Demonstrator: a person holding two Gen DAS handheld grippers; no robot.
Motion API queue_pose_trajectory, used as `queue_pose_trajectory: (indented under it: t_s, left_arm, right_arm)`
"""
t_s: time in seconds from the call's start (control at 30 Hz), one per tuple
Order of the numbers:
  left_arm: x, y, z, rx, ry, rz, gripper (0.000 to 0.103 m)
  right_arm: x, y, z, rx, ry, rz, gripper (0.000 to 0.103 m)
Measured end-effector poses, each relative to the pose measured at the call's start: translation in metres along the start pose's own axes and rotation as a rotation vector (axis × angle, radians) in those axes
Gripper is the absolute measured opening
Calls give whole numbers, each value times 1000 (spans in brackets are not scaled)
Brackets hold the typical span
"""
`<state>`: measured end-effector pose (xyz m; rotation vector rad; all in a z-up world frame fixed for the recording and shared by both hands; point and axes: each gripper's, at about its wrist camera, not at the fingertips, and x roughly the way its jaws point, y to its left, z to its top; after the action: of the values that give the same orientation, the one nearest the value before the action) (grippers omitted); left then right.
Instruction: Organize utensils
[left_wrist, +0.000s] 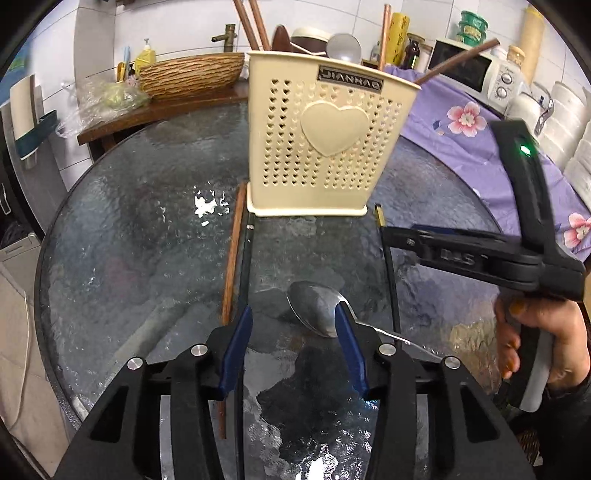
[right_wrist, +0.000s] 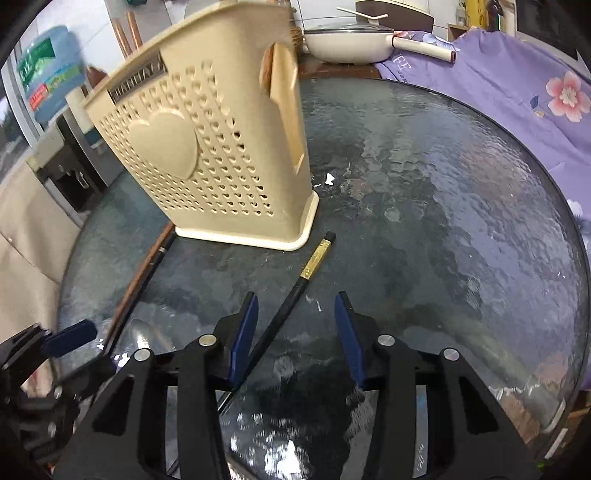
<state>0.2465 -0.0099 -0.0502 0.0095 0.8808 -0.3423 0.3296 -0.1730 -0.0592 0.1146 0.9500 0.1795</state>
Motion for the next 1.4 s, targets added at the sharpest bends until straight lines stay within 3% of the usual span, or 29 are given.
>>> queue_pose_trajectory:
  t_s: [0.2, 0.37, 0.5, 0.6, 0.8, 0.93, 1.17, 1.27, 1.37, 1.4]
  left_arm:
    - [9, -8, -5, 23, 42, -3, 45]
    - [21, -7, -4, 5, 63, 10, 42]
    - [30, -5, -1, -8, 94, 2, 31]
    - [34, -9, 4, 22, 96, 17, 17]
    - [43, -15, 20, 70, 112, -5, 15]
    - [53, -28, 33, 185, 109, 29, 11]
    - [67, -39, 47, 205, 111, 31, 11]
    - [66, -42, 49, 186, 92, 19, 15]
    - [59, -43, 52, 161, 70, 13, 50]
    - [54, -44, 51, 166, 51, 25, 52]
  right_arm:
    - [10, 8, -4, -37, -16, -98, 41]
    - [12, 8, -5, -69, -27, -132, 24]
    - [12, 4, -4, -84, -27, -116, 19]
    - [12, -2, -1, -103, -25, -96, 18]
    - [9, -9, 0, -136, -16, -45, 17]
    - [8, -11, -2, -200, -4, -19, 14]
    - [3, -22, -4, -268, -1, -62, 13]
    - [0, -30, -7, -249, 0, -66, 13]
    - [-1, -37, -8, -227, -1, -44, 13]
    - [-2, -37, -8, -228, -3, -46, 13]
